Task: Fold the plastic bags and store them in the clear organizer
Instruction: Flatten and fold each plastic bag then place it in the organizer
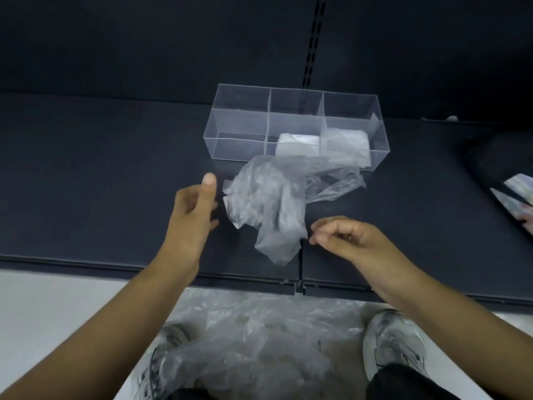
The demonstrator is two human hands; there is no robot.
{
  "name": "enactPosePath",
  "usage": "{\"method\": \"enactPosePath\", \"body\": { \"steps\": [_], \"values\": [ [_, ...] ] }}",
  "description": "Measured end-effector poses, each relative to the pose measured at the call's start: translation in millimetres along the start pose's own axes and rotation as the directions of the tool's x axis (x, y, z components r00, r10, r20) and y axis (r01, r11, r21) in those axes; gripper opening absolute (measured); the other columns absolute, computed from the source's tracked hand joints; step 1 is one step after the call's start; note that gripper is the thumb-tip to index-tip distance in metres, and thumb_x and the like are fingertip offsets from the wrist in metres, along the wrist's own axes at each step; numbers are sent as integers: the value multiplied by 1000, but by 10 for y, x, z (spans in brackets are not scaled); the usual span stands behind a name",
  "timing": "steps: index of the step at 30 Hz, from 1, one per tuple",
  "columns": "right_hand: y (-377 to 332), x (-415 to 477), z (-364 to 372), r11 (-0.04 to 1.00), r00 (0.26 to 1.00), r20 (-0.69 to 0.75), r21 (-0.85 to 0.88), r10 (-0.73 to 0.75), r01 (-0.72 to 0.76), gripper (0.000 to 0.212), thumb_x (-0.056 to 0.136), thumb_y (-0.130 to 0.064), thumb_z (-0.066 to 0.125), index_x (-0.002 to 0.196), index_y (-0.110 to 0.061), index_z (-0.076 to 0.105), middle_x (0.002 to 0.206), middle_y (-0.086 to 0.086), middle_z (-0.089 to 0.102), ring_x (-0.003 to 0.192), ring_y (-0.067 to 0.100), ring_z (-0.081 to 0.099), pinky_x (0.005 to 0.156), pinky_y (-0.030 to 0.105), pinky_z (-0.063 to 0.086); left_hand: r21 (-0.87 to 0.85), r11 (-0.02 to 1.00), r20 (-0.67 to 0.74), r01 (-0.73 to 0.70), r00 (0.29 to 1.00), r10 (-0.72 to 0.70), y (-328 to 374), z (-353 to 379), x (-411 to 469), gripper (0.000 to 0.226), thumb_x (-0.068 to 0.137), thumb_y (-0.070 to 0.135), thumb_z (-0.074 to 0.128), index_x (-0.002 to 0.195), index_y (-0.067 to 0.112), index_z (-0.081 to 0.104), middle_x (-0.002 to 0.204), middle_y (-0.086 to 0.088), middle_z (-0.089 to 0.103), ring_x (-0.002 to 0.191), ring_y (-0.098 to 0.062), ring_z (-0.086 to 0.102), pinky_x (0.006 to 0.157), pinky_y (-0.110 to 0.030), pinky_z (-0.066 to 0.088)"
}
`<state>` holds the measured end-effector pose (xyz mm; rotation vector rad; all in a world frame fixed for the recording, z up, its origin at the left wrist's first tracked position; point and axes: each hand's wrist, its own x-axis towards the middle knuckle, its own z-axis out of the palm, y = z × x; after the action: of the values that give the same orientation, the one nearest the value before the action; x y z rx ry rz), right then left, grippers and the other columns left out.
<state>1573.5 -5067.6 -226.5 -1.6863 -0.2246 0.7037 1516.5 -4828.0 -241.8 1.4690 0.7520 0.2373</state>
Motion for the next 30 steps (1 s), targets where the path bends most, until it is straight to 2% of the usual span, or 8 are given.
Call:
{"method": "enactPosePath", "body": {
  "steps": [4,8,17,19,23,25,28,30],
  "values": [
    [14,-15,13,1000,995,95,-5,-18,18,45,73,-46,60,112,-25,65,111,-8,66,101,2,60,80,13,46,120,993,153,-13,988,-6,-69,-6,-202,57,62,66,73,104,30,58,106,8,67,97,-7,66,77,-27,54],
    [-102,69,168,998,991,134,-54,-13,20,74,68,-48,65,135,-26,43,127,-6,53,109,7,56,94,23,47,-87,950,76,299,953,-293,-64,88,-71,34,85,41,67,101,11,62,94,-5,69,80,-17,69,60,-22,55],
    [-251,271,234,962,984,156,268,-91,46,7,71,-23,69,76,-21,73,76,-12,67,71,-2,59,67,15,41,-211,881,151,422,905,-398,-122,71,111,10,83,21,72,78,13,67,68,1,67,62,-8,65,54,-19,54],
    [-168,241,-36,968,972,220,249,-83,27,13,67,-25,75,79,-20,74,88,-4,67,81,6,57,74,23,39,-240,873,158,424,905,-396,-155,-41,155,9,83,20,71,80,12,67,69,1,70,65,-9,69,56,-19,55],
    [-33,83,-734,999,923,383,-28,30,-21,61,72,-25,70,103,24,50,115,4,64,113,13,58,95,21,43,-205,870,229,449,886,-403,-194,-354,262,19,73,23,72,86,9,68,80,-4,74,74,-13,72,59,-20,56],
    [19,-5,-998,993,910,406,-104,85,-47,53,75,-31,72,93,16,56,120,-1,64,118,6,55,98,17,42,-110,900,253,422,888,-385,-191,-487,311,23,68,26,72,84,10,71,83,-4,74,76,-13,72,60,-20,56],
    [92,-69,-1174,980,957,226,-113,183,-161,50,67,-63,74,80,-14,73,97,-5,72,95,2,64,81,10,48,83,931,270,356,891,-364,-171,-571,329,27,67,26,72,85,7,72,84,-10,75,74,-15,73,59,-18,55],
    [163,-43,-1198,958,967,79,-180,242,-225,53,70,-65,69,72,-12,70,74,5,69,70,14,63,68,18,50,239,917,297,320,875,-383,-184,-540,290,25,73,25,73,89,5,72,82,-12,75,74,-17,73,57,-17,54]
  ]
}}
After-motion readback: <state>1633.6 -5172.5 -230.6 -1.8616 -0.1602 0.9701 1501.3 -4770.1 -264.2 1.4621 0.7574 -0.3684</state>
